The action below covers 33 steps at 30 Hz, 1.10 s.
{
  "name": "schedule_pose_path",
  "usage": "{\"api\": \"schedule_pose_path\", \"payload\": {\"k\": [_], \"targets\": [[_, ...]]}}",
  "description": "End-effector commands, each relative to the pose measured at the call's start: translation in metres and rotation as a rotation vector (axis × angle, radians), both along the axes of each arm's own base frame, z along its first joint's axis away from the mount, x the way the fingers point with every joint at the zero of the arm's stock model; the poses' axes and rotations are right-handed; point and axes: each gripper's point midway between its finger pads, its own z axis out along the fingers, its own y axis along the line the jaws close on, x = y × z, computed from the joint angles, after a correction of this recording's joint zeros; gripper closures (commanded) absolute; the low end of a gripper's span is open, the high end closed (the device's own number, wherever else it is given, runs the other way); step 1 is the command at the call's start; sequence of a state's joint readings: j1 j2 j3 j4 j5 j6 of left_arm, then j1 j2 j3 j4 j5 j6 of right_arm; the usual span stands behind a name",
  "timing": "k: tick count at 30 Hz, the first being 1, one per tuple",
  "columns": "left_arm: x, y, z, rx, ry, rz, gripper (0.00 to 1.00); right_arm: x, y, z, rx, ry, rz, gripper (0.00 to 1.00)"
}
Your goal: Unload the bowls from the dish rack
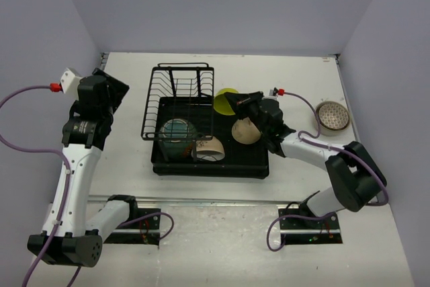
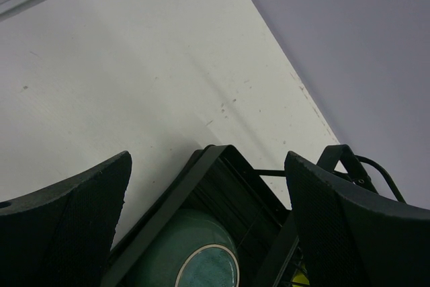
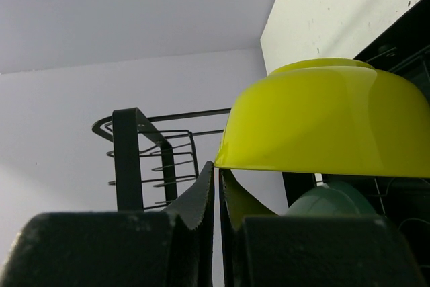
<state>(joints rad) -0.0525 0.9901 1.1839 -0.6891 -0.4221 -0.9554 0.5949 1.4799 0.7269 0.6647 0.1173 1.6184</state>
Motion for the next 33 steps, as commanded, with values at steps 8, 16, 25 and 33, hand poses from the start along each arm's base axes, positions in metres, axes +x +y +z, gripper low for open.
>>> {"api": "schedule_pose_path", "payload": {"k": [8, 16, 25, 33], "targets": [[-0.002, 0.005, 0.004, -0.013, -0.038, 0.034, 0.06, -0.011, 0.001, 0.026, 0.008, -0.031, 0.048, 1.00], [-0.004, 0.006, 0.003, -0.014, -0.035, 0.037, 0.05, -0.010, 0.010, 0.022, 0.011, 0.002, 0.082, 1.00], [-0.003, 0.006, 0.005, -0.024, -0.046, 0.044, 0.06, -0.007, 0.027, 0.004, -0.004, 0.121, 0.133, 1.00], [-0.004, 0.010, 0.011, -0.004, -0.051, 0.058, 0.05, 0.000, 0.033, -0.013, -0.025, 0.244, 0.136, 1.00]]}}
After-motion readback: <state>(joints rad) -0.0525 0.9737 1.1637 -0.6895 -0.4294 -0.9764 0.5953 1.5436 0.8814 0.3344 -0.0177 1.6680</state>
